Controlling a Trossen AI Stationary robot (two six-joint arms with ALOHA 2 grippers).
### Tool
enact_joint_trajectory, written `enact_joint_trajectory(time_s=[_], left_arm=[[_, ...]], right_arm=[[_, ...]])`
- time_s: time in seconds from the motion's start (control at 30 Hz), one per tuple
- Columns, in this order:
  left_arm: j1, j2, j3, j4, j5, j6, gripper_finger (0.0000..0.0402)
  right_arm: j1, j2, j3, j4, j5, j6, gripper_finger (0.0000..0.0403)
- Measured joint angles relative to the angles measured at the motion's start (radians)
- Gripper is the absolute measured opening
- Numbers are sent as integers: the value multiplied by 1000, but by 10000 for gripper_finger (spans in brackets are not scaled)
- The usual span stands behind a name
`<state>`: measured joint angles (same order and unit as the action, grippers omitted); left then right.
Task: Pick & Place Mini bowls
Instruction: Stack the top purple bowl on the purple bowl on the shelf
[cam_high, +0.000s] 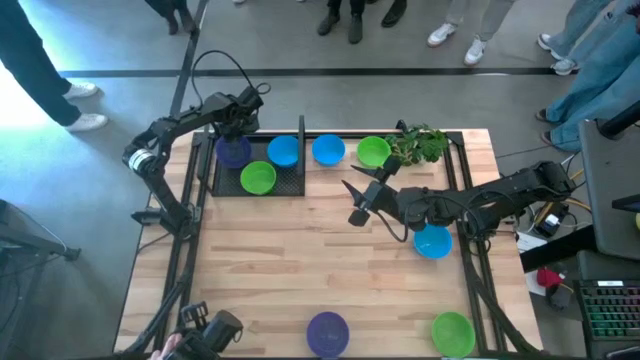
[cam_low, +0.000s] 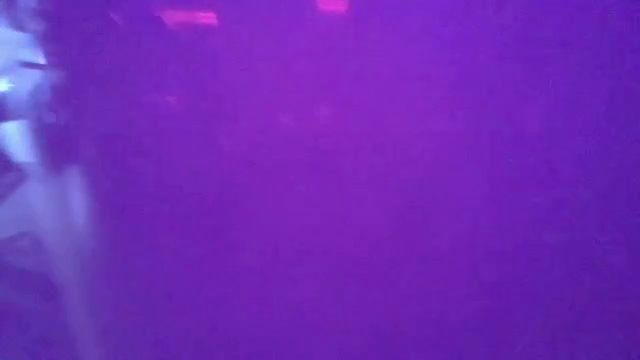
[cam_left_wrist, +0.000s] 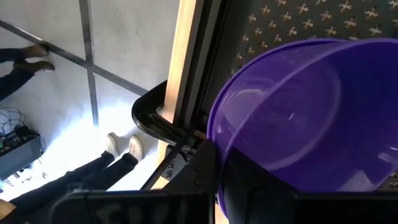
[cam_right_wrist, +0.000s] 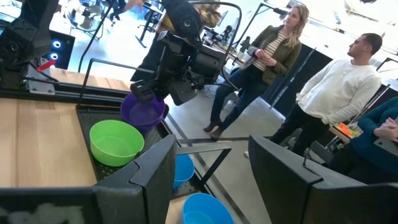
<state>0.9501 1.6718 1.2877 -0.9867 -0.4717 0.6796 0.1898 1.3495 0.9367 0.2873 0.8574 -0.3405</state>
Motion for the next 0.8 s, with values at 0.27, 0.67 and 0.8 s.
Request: enact_joint_trajectory(time_s=[0.27,0.67,0.8], left_arm=[[0,0,0,11,-1,-1,12],[0,0,0,12,-1,-7,60],[0,0,0,20,-23,-5,80]], right_arm=[[0,0,0,0,0,0,199],[0,0,0,0,0,0,199],[0,0,0,0,0,0,199]])
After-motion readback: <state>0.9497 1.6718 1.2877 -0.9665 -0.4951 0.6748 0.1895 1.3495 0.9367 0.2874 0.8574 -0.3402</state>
